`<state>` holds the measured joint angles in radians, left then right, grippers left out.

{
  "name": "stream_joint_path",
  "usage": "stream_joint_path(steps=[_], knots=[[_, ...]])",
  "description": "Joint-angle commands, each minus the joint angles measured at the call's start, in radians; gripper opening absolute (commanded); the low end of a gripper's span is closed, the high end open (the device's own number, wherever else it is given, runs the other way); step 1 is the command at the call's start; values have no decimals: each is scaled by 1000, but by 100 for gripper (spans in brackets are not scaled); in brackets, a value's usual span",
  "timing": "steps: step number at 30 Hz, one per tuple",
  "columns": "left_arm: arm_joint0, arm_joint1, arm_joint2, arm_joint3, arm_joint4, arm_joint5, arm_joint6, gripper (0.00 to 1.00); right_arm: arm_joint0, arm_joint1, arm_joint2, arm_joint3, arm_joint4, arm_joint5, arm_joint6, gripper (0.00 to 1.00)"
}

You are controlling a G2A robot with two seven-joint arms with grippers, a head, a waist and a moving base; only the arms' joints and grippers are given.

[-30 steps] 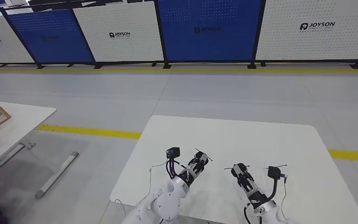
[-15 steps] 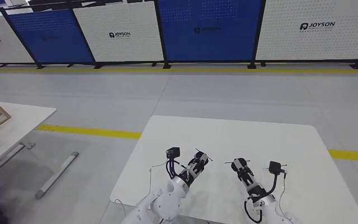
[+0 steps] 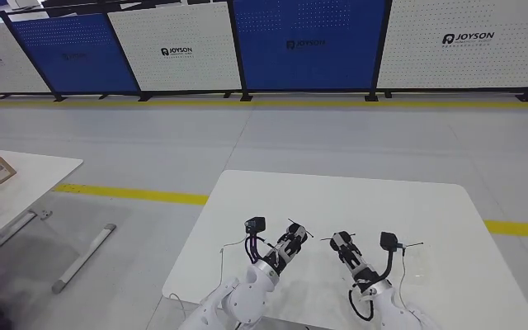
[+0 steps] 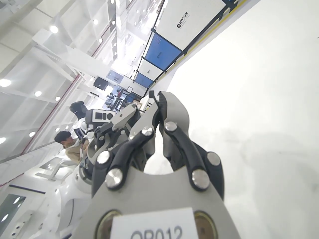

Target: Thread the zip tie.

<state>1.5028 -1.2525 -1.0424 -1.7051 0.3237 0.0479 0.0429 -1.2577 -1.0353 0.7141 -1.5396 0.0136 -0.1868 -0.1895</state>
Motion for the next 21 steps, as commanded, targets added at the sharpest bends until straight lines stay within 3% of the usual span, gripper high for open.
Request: stream_joint_path(steps=[1, 5, 9, 21], knots=[[0, 0, 0, 0, 0, 0, 0, 0, -9, -2, 12, 5, 23, -33, 14, 0], [0, 0, 0, 0, 0, 0, 0, 0, -17, -17, 13, 32, 12, -98, 14, 0], [0, 0, 0, 0, 0, 0, 0, 0, -4, -43, -17, 62, -48, -87, -50, 0], [0, 0, 0, 0, 0, 0, 0, 0, -9, -47, -6, 53, -36, -82, -27, 0]])
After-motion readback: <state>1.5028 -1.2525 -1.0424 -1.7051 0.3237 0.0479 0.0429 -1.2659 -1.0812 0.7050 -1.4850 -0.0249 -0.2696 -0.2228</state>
